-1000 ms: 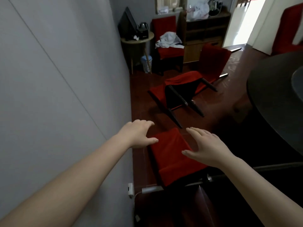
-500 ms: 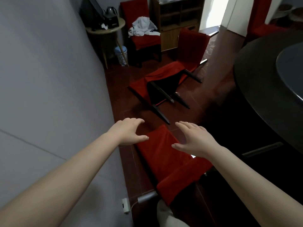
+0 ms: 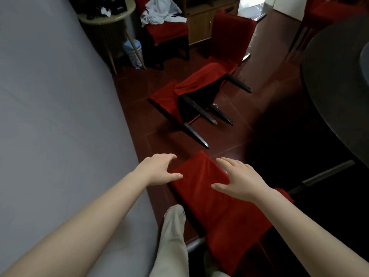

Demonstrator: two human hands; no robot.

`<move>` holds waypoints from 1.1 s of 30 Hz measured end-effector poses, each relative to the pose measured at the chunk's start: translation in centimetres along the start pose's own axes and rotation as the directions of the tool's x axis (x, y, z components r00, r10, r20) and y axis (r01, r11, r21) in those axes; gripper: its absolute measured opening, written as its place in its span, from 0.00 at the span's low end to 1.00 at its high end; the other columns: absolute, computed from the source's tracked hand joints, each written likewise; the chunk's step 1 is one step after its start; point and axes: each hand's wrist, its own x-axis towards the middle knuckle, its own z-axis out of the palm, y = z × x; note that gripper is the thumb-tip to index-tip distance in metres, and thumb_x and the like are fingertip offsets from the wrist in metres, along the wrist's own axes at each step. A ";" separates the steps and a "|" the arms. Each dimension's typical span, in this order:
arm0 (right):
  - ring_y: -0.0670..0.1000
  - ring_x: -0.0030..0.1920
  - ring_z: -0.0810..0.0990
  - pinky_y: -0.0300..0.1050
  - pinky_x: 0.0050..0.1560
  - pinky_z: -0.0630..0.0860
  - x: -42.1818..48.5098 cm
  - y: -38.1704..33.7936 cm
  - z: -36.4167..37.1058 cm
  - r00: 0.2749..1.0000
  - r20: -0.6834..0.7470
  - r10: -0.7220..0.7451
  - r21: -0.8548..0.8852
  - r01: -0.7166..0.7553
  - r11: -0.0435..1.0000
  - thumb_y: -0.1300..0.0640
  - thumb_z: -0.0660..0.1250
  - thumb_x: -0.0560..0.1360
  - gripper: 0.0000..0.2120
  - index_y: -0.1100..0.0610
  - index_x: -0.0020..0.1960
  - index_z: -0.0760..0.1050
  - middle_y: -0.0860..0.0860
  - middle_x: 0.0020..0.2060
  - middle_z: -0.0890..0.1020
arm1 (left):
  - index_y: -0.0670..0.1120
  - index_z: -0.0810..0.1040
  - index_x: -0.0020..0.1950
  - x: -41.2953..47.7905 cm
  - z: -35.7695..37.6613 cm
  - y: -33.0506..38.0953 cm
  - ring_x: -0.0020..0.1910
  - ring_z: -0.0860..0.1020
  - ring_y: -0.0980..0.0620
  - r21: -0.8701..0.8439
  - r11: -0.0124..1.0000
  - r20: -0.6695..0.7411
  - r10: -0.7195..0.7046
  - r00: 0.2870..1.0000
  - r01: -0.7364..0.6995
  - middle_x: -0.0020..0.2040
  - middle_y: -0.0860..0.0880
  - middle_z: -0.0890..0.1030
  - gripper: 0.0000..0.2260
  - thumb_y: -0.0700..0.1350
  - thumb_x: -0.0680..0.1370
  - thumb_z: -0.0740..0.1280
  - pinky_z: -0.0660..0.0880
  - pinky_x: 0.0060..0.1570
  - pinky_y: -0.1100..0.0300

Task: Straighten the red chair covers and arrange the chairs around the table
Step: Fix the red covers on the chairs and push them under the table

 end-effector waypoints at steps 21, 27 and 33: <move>0.49 0.76 0.61 0.48 0.73 0.63 6.7 -2.5 -0.4 0.909 0.029 0.417 0.171 -0.415 0.893 0.33 0.66 0.72 0.41 0.49 0.78 0.57 0.47 0.77 0.63 | 0.53 0.67 0.75 16.1 -1.6 -6.8 0.67 0.74 0.50 -0.135 0.981 0.214 0.165 0.963 -0.138 0.69 0.51 0.75 0.36 0.70 0.72 0.67 0.72 0.65 0.50; 0.47 0.75 0.62 0.45 0.73 0.61 9.0 0.8 6.7 0.891 0.131 0.435 0.298 -0.454 0.840 0.33 0.67 0.71 0.41 0.48 0.78 0.59 0.46 0.76 0.64 | 0.54 0.68 0.74 17.8 5.3 -8.2 0.65 0.75 0.54 -0.226 0.972 0.209 0.106 0.972 -0.058 0.66 0.52 0.77 0.37 0.71 0.70 0.67 0.73 0.65 0.52; 0.49 0.74 0.64 0.48 0.73 0.63 13.2 2.9 17.2 0.823 0.272 0.499 0.475 -0.566 0.674 0.36 0.69 0.71 0.40 0.52 0.77 0.62 0.49 0.75 0.66 | 0.53 0.69 0.73 21.1 15.1 -11.5 0.64 0.76 0.53 -0.311 0.948 0.312 0.035 0.949 0.067 0.65 0.51 0.78 0.36 0.70 0.71 0.68 0.72 0.65 0.54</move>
